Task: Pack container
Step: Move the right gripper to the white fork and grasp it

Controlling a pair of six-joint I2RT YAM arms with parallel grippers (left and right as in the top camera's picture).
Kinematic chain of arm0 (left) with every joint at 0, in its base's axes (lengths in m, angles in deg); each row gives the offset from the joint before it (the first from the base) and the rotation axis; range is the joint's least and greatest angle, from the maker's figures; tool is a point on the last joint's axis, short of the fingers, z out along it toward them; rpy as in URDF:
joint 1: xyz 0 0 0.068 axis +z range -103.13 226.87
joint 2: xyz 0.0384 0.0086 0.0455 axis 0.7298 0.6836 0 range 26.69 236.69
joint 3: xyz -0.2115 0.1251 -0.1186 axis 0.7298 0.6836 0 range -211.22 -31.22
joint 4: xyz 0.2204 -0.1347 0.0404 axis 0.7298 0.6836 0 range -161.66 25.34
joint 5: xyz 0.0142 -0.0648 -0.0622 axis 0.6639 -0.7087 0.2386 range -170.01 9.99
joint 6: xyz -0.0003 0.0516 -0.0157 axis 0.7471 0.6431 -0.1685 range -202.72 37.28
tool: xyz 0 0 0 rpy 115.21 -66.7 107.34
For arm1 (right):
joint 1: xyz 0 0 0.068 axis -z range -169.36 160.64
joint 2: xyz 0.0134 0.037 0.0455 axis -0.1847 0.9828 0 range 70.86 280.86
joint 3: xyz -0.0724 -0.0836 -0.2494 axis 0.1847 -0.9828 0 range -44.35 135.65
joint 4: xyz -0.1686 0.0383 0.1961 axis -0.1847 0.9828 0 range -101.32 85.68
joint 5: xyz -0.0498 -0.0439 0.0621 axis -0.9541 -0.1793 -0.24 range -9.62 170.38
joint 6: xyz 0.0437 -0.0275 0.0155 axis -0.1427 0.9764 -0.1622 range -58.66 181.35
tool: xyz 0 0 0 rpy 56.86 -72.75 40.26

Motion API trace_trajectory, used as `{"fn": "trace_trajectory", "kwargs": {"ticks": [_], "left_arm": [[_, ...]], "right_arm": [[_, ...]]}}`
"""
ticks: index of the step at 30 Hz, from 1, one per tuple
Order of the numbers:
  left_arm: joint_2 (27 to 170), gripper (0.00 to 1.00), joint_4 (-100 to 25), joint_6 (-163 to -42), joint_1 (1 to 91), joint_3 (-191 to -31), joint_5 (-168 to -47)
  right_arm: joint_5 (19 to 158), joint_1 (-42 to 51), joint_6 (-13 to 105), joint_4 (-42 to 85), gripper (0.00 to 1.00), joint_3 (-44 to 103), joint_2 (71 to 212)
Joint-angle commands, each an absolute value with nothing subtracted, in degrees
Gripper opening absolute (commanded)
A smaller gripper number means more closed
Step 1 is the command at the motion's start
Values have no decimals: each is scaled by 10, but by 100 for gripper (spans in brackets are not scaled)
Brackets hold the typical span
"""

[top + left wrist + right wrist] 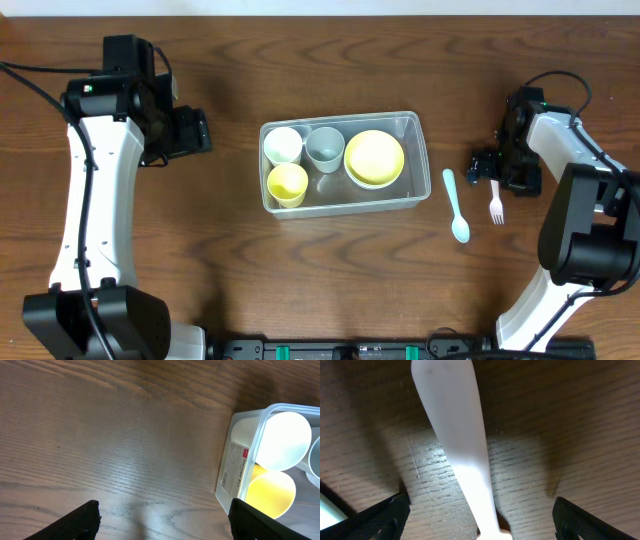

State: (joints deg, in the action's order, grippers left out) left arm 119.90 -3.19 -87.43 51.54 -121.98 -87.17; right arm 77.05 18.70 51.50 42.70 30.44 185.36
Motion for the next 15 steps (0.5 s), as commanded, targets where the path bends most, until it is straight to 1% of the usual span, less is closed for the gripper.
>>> {"fn": "trace_trajectory", "kwargs": {"ticks": [1,15], "left_arm": [[1188,83,-29,-880,517,-1217,-871],[1188,83,-26,-880,517,-1217,-871]], "right_arm": [[777,189,520,424,93,294,1863],[776,189,520,408,94,268,1863]]}}
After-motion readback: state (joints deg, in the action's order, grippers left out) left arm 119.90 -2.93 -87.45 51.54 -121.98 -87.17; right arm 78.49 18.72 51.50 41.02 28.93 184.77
